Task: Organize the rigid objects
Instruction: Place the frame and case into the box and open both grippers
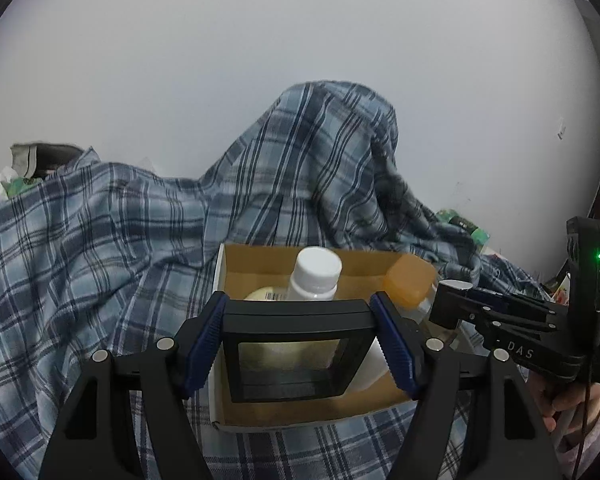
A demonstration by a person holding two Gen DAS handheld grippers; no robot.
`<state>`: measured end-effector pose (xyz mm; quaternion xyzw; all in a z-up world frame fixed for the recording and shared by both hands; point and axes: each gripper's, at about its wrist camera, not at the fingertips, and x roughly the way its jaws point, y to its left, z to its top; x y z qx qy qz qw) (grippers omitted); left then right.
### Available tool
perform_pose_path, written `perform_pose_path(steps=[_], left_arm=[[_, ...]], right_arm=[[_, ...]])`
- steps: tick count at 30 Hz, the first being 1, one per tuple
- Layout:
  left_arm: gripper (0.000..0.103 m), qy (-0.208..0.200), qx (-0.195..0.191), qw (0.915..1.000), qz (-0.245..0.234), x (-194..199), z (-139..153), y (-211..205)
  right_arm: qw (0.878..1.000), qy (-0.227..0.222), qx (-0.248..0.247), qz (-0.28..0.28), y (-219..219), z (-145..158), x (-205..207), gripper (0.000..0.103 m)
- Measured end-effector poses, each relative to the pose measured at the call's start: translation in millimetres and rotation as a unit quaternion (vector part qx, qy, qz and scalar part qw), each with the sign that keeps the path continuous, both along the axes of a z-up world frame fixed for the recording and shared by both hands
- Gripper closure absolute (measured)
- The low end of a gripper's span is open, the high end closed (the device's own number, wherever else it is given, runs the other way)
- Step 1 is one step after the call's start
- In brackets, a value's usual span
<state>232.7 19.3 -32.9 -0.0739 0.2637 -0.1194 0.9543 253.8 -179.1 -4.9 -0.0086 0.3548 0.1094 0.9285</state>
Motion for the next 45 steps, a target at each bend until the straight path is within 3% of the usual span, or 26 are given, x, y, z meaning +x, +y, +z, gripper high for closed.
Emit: perform_pose_path(steps=[5, 6, 8, 10, 11, 13, 22, 26, 28, 30, 38, 45], left_arm=[[0.027, 0.011, 0.002, 0.9999, 0.0, 4.0, -4.4, -0.7], [0.02, 0.01, 0.003, 0.9999, 0.002, 3.7, -4.5, -0.9], [0.017, 0.001, 0.007, 1.0, 0.006, 1.1, -2.8, -1.4], [0.017, -0.005, 0.018, 0.9998, 0.008, -0.5, -1.1, -3.5], [0.017, -0.01, 0.025, 0.9996, 0.013, -2.7, 0.2, -4.7], [0.017, -0.014, 0.025, 0.9995, 0.013, -4.9, 2.9, -4.1], [0.017, -0.046, -0.017, 0.9988, 0.007, -42.6, 48.0, 5.3], [0.016, -0.088, 0.003, 0.9961, 0.011, -77.2, 69.6, 2.7], [0.002, -0.104, 0.012, 0.9943, 0.016, -93.5, 74.9, 1.9], [0.0, -0.122, 0.011, 0.9922, 0.019, -111.1, 78.0, 1.8], [0.0, -0.143, 0.026, 0.9892, 0.022, -151.6, 63.4, -4.1], [0.0, -0.14, 0.058, 0.9881, 0.025, -162.3, 29.3, -8.9]], right_arm=[[1.0, 0.019, -0.006, 0.004, -0.3, -8.5, 6.1, 0.074], [1.0, 0.02, -0.007, 0.005, 0.7, -8.9, 6.1, 0.074], [1.0, 0.021, -0.009, 0.007, 2.8, -8.8, 6.5, 0.073], [1.0, 0.023, -0.009, 0.011, 4.4, -9.4, 5.7, 0.066], [1.0, 0.025, -0.008, 0.012, 4.4, -9.8, 5.8, 0.051], [1.0, 0.029, -0.002, 0.009, 3.5, -9.9, 6.1, 0.046], [0.999, -0.043, 0.019, 0.001, -3.6, 33.5, -23.9, 0.034], [0.997, -0.066, 0.033, 0.008, -0.9, 55.8, -48.2, 0.025], [0.997, -0.076, 0.032, 0.011, 1.1, 65.9, -62.1, 0.023], [0.996, -0.092, 0.021, -0.001, 2.4, 74.4, -78.0, 0.022], [0.992, -0.123, 0.035, -0.014, -4.5, 88.8, -128.2, 0.012], [0.993, -0.117, -0.005, -0.021, -9.2, 62.8, -145.8, 0.012]])
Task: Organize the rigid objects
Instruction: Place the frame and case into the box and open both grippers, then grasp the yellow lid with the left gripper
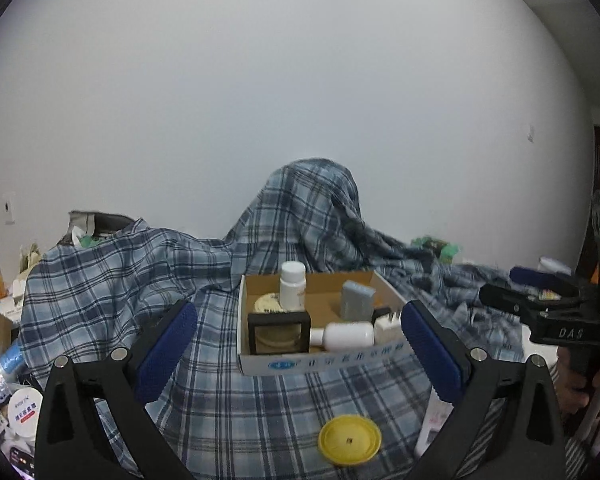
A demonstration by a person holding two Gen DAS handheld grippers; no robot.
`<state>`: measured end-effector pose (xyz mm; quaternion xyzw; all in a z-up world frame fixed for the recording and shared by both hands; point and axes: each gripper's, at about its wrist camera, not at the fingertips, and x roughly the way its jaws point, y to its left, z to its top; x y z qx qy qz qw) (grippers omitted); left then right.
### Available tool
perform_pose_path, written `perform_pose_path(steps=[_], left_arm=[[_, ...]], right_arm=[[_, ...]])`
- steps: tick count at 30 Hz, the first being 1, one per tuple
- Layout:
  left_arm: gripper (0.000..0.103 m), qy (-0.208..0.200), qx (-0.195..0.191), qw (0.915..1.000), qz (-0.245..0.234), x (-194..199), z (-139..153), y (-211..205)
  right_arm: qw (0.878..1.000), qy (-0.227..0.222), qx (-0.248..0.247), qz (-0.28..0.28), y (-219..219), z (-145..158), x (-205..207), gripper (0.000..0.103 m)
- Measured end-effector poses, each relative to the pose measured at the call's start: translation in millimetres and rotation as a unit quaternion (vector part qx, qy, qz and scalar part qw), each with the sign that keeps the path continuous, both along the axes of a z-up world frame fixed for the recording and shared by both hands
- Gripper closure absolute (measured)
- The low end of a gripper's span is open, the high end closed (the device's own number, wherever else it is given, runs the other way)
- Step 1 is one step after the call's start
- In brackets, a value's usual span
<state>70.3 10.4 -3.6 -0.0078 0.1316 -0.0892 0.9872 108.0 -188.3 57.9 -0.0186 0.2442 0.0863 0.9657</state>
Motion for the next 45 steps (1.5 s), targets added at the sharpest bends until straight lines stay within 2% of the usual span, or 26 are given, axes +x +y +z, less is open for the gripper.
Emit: perform_pose_path(steps=[4, 8, 17, 27, 33, 37, 43, 45], left_arm=[[0.0, 0.007, 0.025, 0.9997, 0.0, 2.6, -15.9, -11.6], [0.0, 0.002, 0.037, 0.9993, -0.005, 1.5, -19.2, -17.9], [0.0, 0.016, 0.017, 0.9997, -0.008, 6.1, -20.4, -10.9], [0.0, 0.019, 0.017, 0.9996, -0.009, 7.5, -21.2, -10.4], [0.0, 0.047, 0.012, 0.9983, -0.033, 16.2, -23.7, -10.8], [0.0, 0.089, 0.019, 0.9952, -0.038, 25.5, -27.6, -13.5], [0.0, 0.159, 0.028, 0.9844, -0.069, 33.4, -35.4, -16.6], [0.002, 0.18, 0.048, 0.9805, -0.063, 38.3, -43.0, -20.3]], right_arm=[[1.0, -0.006, -0.014, -0.006, -4.1, -16.8, -7.8, 0.012], [1.0, -0.013, -0.017, -0.01, -6.6, -27.1, -9.5, 0.012], [1.0, 0.0, -0.013, -0.002, -7.5, -33.1, -6.5, 0.012], [1.0, 0.006, -0.011, -0.004, -8.8, -35.1, -5.9, 0.012], [1.0, 0.005, -0.01, -0.003, -9.0, -35.1, -6.4, 0.012], [1.0, 0.002, -0.009, -0.004, -9.2, -33.8, -7.6, 0.012], [1.0, 0.011, -0.012, -0.011, -9.4, -32.6, -9.1, 0.012], [1.0, 0.016, -0.011, -0.012, -9.9, -33.3, -7.6, 0.012]])
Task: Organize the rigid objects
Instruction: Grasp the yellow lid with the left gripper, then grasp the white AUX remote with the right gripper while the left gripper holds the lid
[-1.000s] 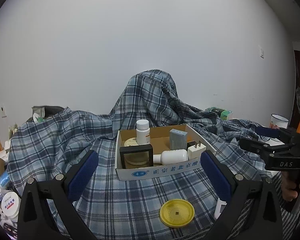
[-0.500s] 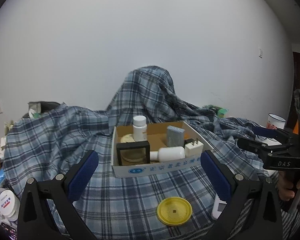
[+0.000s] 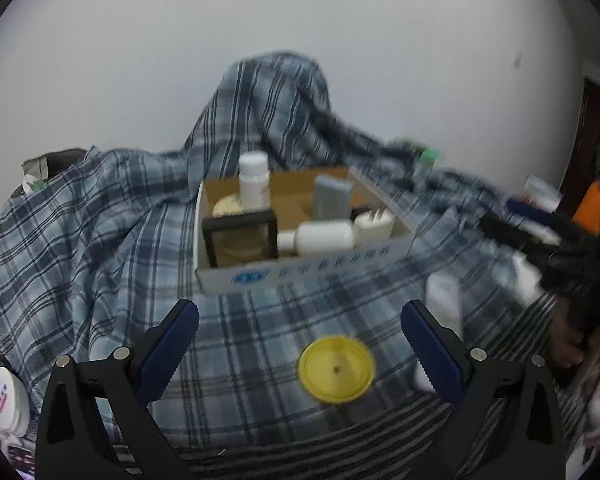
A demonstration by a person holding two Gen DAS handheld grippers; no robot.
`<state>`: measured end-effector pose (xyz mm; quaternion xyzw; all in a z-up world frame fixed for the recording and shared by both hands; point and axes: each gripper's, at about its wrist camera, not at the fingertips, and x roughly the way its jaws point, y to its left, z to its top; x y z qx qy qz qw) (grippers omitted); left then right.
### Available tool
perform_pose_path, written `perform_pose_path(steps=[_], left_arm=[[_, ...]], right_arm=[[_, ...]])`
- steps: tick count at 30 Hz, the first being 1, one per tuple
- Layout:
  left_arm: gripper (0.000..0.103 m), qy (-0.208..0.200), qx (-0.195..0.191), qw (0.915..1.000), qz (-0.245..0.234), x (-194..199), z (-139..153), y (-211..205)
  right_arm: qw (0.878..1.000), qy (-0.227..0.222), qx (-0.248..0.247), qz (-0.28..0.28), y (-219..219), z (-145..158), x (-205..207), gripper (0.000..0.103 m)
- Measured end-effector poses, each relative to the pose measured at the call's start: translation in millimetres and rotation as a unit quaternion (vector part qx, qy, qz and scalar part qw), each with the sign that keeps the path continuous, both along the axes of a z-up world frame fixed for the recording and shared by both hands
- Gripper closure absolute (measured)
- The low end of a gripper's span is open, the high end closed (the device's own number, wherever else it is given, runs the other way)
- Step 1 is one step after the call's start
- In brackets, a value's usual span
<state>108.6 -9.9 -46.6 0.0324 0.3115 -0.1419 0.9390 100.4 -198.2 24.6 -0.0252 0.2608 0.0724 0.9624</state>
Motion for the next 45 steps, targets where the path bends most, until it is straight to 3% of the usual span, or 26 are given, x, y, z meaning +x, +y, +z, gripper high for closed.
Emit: perform_pose_path(steps=[4, 8, 12, 14, 23, 25, 28, 30, 34, 38, 41, 45], left_arm=[[0.009, 0.047, 0.002, 0.9984, -0.032, 7.5, -13.2, -6.5], [0.013, 0.084, 0.029, 0.9935, -0.071, 10.6, -24.0, -24.2], [0.032, 0.142, 0.047, 0.9859, -0.076, 24.8, -41.5, -31.2], [0.032, 0.159, 0.047, 0.9828, -0.081, 28.2, -47.1, -32.0], [0.032, 0.182, 0.082, 0.9756, -0.092, 36.0, -56.2, -47.3], [0.042, 0.187, 0.082, 0.9751, -0.087, 37.9, -58.3, -47.3], [0.042, 0.172, 0.084, 0.978, -0.083, 35.7, -54.9, -46.0], [0.042, 0.14, 0.084, 0.9825, -0.09, 25.9, -46.7, -45.6], [0.042, 0.042, 0.068, 0.9938, -0.077, 1.3, -24.3, -38.0], [0.042, -0.033, 0.037, 0.9972, -0.056, -14.6, -11.8, -25.0], [0.042, -0.053, 0.02, 0.9978, -0.035, -17.0, -5.8, -16.0], [0.042, -0.053, -0.005, 0.9985, -0.011, -14.2, -2.2, -3.3]], right_arm=[[1.0, 0.008, 0.005, 0.002, -1.5, -1.2, 1.3, 0.012], [1.0, 0.008, 0.011, -0.001, -5.0, -0.8, 0.9, 0.012], [1.0, 0.009, 0.013, -0.001, -5.9, -0.6, 0.5, 0.012], [1.0, 0.008, 0.014, 0.0, -6.6, -0.6, -0.1, 0.012], [1.0, 0.02, 0.018, -0.003, -8.0, -2.9, 1.1, 0.012], [1.0, 0.02, 0.018, -0.003, -8.6, -3.0, 1.8, 0.012], [1.0, 0.022, 0.02, -0.002, -9.0, -3.5, 2.0, 0.012], [0.999, 0.023, 0.028, 0.001, -12.2, -3.5, 2.4, 0.012], [0.999, 0.032, 0.034, -0.009, -18.4, -5.5, 5.8, 0.012], [0.998, 0.054, 0.012, -0.022, -15.8, -7.2, 10.6, 0.012], [0.996, 0.079, 0.005, -0.029, -11.5, -10.1, 7.8, 0.012], [0.988, 0.153, 0.022, -0.02, 0.7, -24.6, 6.6, 0.012]])
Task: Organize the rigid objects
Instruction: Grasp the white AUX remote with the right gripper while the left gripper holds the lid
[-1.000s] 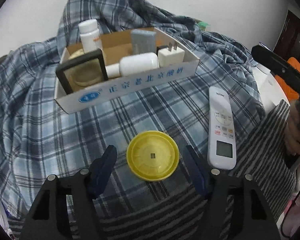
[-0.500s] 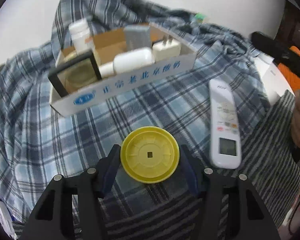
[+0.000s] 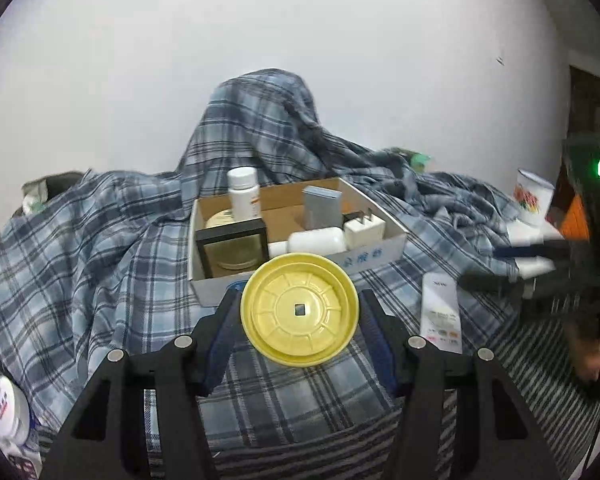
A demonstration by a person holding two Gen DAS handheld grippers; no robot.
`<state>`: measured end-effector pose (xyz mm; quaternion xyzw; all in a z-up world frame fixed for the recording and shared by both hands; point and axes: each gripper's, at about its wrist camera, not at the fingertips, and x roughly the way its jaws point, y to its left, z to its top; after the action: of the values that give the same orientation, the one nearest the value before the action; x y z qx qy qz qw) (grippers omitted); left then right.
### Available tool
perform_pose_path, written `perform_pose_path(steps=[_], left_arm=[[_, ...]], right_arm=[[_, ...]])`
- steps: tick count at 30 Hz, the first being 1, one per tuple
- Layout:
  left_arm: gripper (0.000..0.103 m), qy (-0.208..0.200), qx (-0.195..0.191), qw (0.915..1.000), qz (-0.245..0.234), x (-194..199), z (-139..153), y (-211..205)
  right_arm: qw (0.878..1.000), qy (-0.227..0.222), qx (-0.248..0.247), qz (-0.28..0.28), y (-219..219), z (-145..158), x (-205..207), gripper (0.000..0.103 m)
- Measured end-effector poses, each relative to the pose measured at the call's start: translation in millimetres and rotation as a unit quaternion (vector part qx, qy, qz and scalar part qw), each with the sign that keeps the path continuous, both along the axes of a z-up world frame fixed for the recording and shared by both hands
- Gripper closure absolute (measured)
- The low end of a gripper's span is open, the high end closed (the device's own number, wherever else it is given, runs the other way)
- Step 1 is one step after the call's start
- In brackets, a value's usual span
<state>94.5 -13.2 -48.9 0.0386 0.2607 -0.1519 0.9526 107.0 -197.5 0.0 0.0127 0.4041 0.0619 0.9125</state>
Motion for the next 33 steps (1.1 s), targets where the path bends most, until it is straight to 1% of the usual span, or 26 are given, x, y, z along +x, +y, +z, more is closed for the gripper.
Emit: perform_pose_path(steps=[2, 5, 8, 10, 12, 15, 17, 18, 19, 21, 23, 25, 27, 28, 30, 31, 33], left_arm=[[0.042, 0.004, -0.011, 0.9998, 0.014, 2.3, 0.6, 6.2], [0.042, 0.004, -0.026, 0.9995, 0.018, 0.3, -1.1, 12.5], [0.042, 0.003, -0.031, 0.9994, 0.015, -0.9, -2.7, 12.4], [0.042, 0.003, -0.036, 0.9992, 0.015, -1.3, -2.7, 14.3], [0.042, 0.015, -0.043, 0.9989, 0.015, 1.7, -4.6, 16.1], [0.042, 0.037, -0.057, 0.9975, 0.021, 8.8, -8.9, 22.0], [0.042, 0.036, -0.063, 0.9972, 0.02, 8.0, -9.0, 23.1], [0.042, 0.034, -0.061, 0.9973, 0.019, 7.4, -8.6, 22.3], [0.042, 0.031, -0.058, 0.9977, 0.018, 6.1, -8.0, 20.9], [0.042, 0.025, -0.054, 0.9981, 0.016, 4.1, -6.6, 18.6], [0.042, 0.024, -0.053, 0.9981, 0.017, 3.6, -6.5, 18.5], [0.042, 0.025, -0.056, 0.9979, 0.018, 3.8, -6.4, 19.9], [0.042, 0.025, -0.057, 0.9979, 0.019, 3.7, -6.2, 21.3], [0.042, 0.025, -0.056, 0.9979, 0.018, 3.6, -6.1, 21.4], [0.042, 0.026, -0.056, 0.9979, 0.018, 3.7, -6.1, 21.7], [0.042, 0.026, -0.057, 0.9979, 0.018, 3.8, -6.0, 21.8], [0.042, 0.027, -0.057, 0.9979, 0.018, 3.6, -6.2, 21.1]], right_arm=[[0.999, 0.037, -0.005, -0.007, 7.9, -10.3, 1.8, 0.012], [0.997, 0.073, 0.024, -0.027, 13.6, -23.3, 6.0, 0.012], [0.994, 0.096, 0.029, -0.05, 19.1, -31.8, 10.9, 0.012], [0.993, 0.099, 0.03, -0.054, 25.7, -36.8, 13.2, 0.013], [0.993, 0.105, 0.018, -0.048, 35.0, -41.4, 17.0, 0.019], [0.993, 0.111, -0.018, -0.043, 50.3, -49.2, 21.9, 0.019], [0.993, 0.108, -0.039, -0.036, 58.0, -51.8, 23.5, 0.02], [0.992, 0.107, -0.05, -0.032, 62.3, -53.3, 24.0, 0.026], [0.992, 0.107, -0.055, -0.025, 65.6, -54.3, 23.9, 0.03], [0.992, 0.107, -0.062, -0.007, 72.1, -55.1, 23.2, 0.04], [0.992, 0.107, -0.07, 0.016, 80.3, -56.0, 22.2, 0.046], [0.99, 0.107, -0.078, 0.04, 88.6, -56.9, 21.4, 0.048], [0.99, 0.101, -0.083, 0.051, 93.8, -56.6, 16.0, 0.049], [0.99, 0.097, -0.086, 0.051, 94.9, -56.4, 14.1, 0.049], [0.991, 0.093, -0.084, 0.051, 94.0, -56.1, 12.5, 0.06], [0.992, 0.089, -0.082, 0.046, 92.2, -55.5, 11.9, 0.062], [0.992, 0.078, -0.089, 0.029, 88.8, -54.9, 10.7, 0.064]])
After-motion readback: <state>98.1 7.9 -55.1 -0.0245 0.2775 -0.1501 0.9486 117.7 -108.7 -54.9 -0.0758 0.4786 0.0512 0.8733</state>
